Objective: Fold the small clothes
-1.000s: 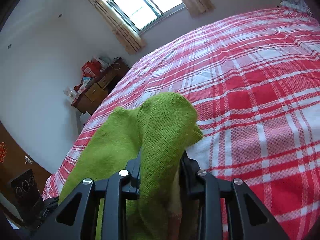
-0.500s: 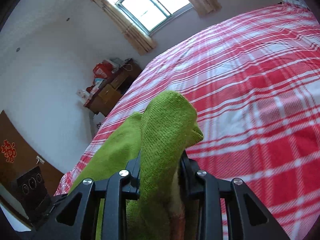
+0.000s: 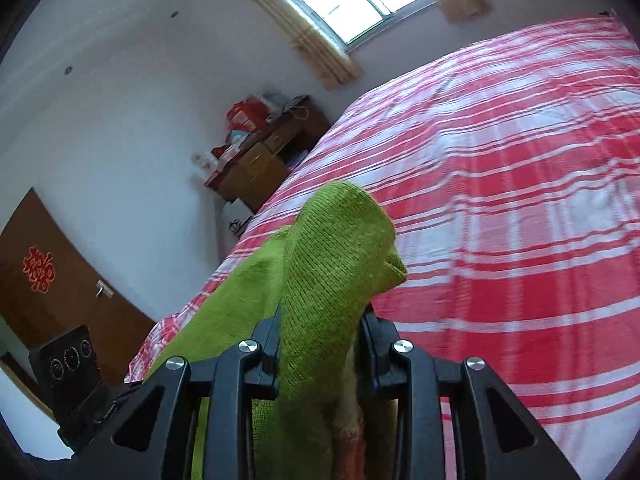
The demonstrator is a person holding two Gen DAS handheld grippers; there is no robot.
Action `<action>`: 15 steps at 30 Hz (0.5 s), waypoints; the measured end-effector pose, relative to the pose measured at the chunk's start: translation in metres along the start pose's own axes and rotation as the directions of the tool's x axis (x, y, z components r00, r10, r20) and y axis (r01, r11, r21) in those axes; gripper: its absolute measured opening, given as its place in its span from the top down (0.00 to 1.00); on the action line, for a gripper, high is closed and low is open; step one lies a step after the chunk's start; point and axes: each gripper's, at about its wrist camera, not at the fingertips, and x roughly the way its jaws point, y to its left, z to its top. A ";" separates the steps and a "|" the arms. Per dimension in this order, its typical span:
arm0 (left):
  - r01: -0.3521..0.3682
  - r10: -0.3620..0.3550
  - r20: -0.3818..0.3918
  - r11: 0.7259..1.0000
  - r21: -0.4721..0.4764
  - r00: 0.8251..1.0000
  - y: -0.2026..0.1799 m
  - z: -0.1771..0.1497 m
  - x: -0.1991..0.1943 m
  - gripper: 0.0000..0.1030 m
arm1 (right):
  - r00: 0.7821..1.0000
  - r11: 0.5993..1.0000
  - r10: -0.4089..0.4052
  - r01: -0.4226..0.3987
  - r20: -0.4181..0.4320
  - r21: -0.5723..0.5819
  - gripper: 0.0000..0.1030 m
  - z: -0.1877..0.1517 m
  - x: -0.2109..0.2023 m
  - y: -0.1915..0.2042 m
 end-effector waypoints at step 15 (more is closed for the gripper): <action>-0.096 0.101 0.044 0.990 -0.105 0.994 0.062 -0.031 -0.054 0.67 | 0.989 0.992 0.116 -0.120 -0.092 -0.034 0.70 -0.021 0.079 0.070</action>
